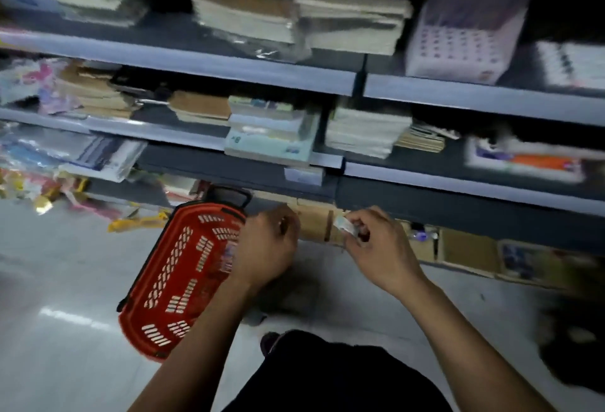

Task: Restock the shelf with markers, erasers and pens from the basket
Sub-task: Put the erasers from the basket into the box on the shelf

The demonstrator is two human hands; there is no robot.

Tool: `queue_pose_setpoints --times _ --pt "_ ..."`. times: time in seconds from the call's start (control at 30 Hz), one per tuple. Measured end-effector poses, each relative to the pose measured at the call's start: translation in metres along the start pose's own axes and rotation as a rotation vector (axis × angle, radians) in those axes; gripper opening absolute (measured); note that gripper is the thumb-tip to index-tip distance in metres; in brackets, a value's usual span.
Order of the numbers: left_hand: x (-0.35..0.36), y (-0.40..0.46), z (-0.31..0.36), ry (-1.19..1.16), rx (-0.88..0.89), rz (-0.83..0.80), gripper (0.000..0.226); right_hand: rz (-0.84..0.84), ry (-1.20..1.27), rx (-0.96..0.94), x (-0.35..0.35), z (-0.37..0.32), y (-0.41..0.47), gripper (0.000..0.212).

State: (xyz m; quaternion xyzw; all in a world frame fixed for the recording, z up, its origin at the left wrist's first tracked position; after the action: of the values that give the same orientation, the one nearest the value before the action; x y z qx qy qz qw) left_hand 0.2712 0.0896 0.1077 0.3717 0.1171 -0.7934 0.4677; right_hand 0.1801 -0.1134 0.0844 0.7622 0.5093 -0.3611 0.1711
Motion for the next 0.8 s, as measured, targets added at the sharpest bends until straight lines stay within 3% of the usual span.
queue_pose_setpoints --times 0.4,0.8 --pt "0.222 0.058 0.226 -0.02 0.231 -0.292 0.024 0.319 0.152 0.32 -0.2 0.219 -0.102 0.012" --pt "0.365 0.083 0.379 -0.078 0.471 -0.525 0.023 0.564 0.17 0.529 -0.304 0.332 -0.16 0.019"
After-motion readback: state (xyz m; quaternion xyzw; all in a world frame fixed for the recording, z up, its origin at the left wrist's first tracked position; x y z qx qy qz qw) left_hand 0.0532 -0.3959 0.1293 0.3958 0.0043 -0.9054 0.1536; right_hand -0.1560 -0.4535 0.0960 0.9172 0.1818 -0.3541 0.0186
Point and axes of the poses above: each hand's wrist, its own y-axis towards the middle knuckle, its own x-axis out of the palm, z = x × y, the point moved 6 cm from there along y, towards the middle knuckle, and after that the axes turned 12 degrees about x, right-handed, at the moved point
